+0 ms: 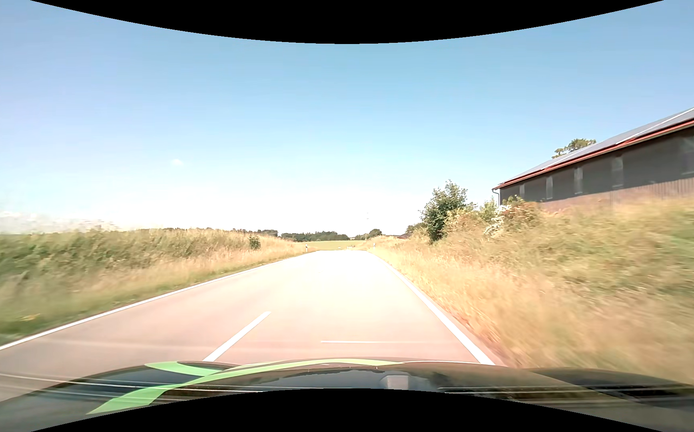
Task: Follow the waypoints while adhering to traffic rules and regulations
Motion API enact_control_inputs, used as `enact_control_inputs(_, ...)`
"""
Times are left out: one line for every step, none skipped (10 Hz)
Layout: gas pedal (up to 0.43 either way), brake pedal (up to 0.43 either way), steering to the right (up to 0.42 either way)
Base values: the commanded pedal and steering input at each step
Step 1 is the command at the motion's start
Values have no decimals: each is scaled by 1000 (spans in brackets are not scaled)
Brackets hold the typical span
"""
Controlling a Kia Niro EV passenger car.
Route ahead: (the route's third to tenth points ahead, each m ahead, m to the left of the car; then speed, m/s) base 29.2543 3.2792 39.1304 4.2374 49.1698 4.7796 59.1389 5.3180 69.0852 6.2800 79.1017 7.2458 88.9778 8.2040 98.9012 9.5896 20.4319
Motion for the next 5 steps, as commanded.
enact_control_inputs(197, 0, -11)
enact_control_inputs(220, 0, -11)
enact_control_inputs(228, 0, -10)
enact_control_inputs(240, 0, -10)
enact_control_inputs(248, 0, -10)
